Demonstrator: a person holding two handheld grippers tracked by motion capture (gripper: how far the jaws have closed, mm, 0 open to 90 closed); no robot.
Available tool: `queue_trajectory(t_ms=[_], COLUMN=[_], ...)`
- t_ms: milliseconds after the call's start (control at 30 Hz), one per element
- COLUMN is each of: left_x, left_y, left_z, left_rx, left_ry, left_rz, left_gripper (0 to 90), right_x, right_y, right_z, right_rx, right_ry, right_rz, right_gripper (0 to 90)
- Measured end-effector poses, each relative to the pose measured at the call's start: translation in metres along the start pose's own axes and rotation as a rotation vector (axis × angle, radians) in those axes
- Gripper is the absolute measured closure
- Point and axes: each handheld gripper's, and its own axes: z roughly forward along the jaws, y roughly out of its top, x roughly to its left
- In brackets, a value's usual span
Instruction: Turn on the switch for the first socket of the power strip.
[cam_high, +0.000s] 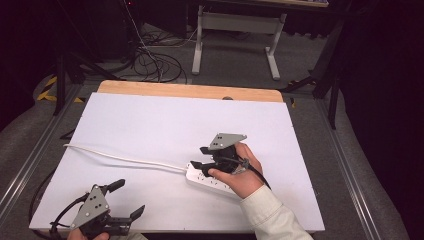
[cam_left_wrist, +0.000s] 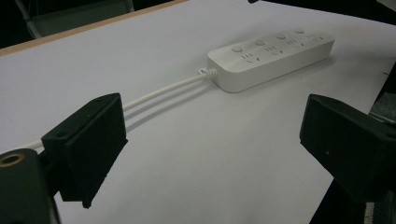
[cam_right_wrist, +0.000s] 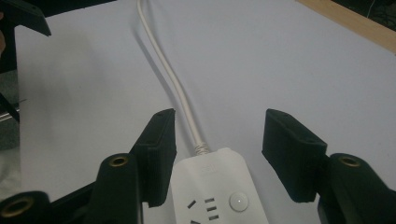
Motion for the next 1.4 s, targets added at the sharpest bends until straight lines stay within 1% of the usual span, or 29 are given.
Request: queue_trajectory(t_ms=[100,133,167,200,233,267,300,333,367,467,600,667,700,733,833,900,1000,1067,1267,1400], left_x=[0.0,0.0,0.0,0.0,0.0,0.0,0.0,0.0,0.0,0.0,0.0,0.0,0.0,0.0,0.0,0.0,0.0,0.0,0.0,0.0], left_y=[0.0,0.0,0.0,0.0,0.0,0.0,0.0,0.0,0.0,0.0,0.0,0.0,0.0,0.0,0.0,0.0,0.0,0.0,0.0,0.0], left_z=[0.0,-0.001,-0.001,-0.001,-0.001,-0.001,-0.001,-0.001,-0.001,-0.001,-0.001,-0.001,-0.001,-0.001,-0.001,-0.001,-0.002,-0.002,-0.001,-0.002], left_rx=[-0.002,-0.003,-0.003,-0.003,-0.004,-0.004,-0.004,-0.004,-0.004,-0.004,-0.005,-0.004,-0.004,-0.004,-0.004,-0.004,-0.003,-0.004,-0.008,-0.009], left_ry=[0.0,0.002,0.002,0.003,0.003,0.003,0.003,0.004,0.003,0.005,0.007,0.007,0.007,0.008,0.008,0.009,0.009,0.01,0.011,0.014], left_rz=[-0.003,-0.001,-0.001,-0.001,-0.002,-0.002,-0.002,-0.001,-0.001,-0.001,0.0,0.002,0.002,0.002,0.001,0.001,-0.001,0.0,0.002,0.004], left_gripper=[7.8,7.8,7.8,7.9,7.8,7.8,7.8,7.8,7.8,7.8,7.8,7.8,7.8,7.8,7.8,7.8,7.7,7.7,7.7,7.7], right_x=[0.001,0.001,0.001,0.001,0.001,0.001,0.002,0.002,0.002,0.002,0.003,0.003,0.004,0.004,0.003,0.002,0.001,0.0,-0.002,-0.004], right_y=[0.001,0.001,0.001,0.001,0.001,0.001,0.0,0.0,0.0,-0.001,-0.004,-0.007,-0.009,-0.012,-0.019,-0.025,-0.033,-0.039,-0.059,-0.072], right_z=[-0.003,-0.004,-0.006,-0.008,-0.01,-0.013,-0.015,-0.018,-0.02,-0.03,-0.045,-0.05,-0.053,-0.056,-0.063,-0.068,-0.077,-0.082,-0.094,-0.098], right_rx=[-0.019,-0.025,-0.027,-0.026,-0.021,-0.025,-0.034,-0.04,-0.052,-0.09,-0.114,-0.131,-0.141,-0.149,-0.176,-0.189,-0.221,-0.235,-0.252,-0.271], right_ry=[-0.003,-0.01,-0.029,-0.044,-0.043,-0.041,-0.048,-0.065,-0.074,-0.069,-0.084,-0.071,-0.062,-0.062,-0.078,-0.09,-0.087,-0.094,-0.104,-0.105], right_rz=[-0.008,-0.01,-0.018,-0.013,-0.002,-0.003,-0.012,-0.027,-0.03,-0.029,-0.029,-0.022,-0.012,-0.012,-0.026,-0.019,0.006,0.007,0.024,0.055], right_gripper=[39.8,37.2,35.5,36.2,37.9,37.4,34.2,31.3,30.2,29.2,27.2,26.4,25.4,24.0,18.6,18.3,17.1,16.2,15.5,14.6])
